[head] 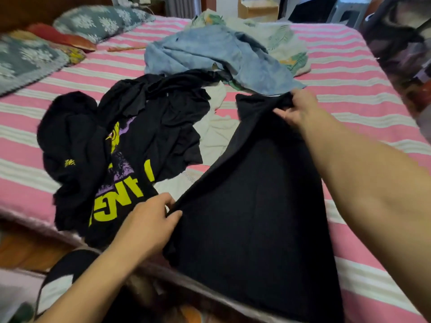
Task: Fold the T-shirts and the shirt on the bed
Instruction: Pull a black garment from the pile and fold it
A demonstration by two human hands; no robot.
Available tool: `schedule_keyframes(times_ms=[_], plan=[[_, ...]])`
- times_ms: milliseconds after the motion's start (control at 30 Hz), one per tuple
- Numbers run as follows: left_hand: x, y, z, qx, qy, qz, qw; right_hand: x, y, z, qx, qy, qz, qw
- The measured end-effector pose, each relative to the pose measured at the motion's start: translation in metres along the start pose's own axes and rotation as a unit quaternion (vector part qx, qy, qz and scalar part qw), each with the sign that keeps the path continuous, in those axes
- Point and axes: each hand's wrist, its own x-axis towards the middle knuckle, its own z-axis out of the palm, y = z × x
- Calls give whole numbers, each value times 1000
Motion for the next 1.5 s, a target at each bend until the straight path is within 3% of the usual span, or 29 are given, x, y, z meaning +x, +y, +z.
schedule_keyframes(times_ms=[67, 167, 333, 400, 500, 600, 767, 867, 1067, 1200, 1333, 1500], plan=[[-18, 37, -20, -98, 2, 47, 994, 10, -25, -22, -13, 7, -15, 1000], [-37, 97, -12, -147, -89, 119, 978, 1, -54, -62, -51, 35, -41, 997], [-57, 168, 102, -51, -256, 121, 958, -41, -32, -147, -184, 54, 73, 979], [-68, 178, 136, 24, -237, 121, 964, -43, -8, -176, -170, 51, 90, 980], [-86, 178, 151, 39, -176, 116, 977, -33, 10, -197, -72, 19, 63, 995], [-98, 175, 149, 98, -162, 140, 972, -24, 10, -193, -93, 11, 61, 994], [-85, 192, 108, 88, -226, 115, 963, -15, -9, -175, -174, 33, 14, 984], [-85, 211, 94, 98, -241, 145, 955, -20, -27, -175, -139, 15, -13, 990], [-103, 232, 144, 106, -326, 143, 928, -28, -20, -203, -219, 55, -11, 974], [-114, 201, 138, 96, -258, 203, 940, -28, -8, -215, -269, 49, -17, 962], [-108, 112, 113, 158, -70, 357, 918, -99, 16, -219, -418, 57, -85, 903], [-81, 27, 103, 130, -92, 351, 923, -213, 62, -243, -433, 38, -33, 900]])
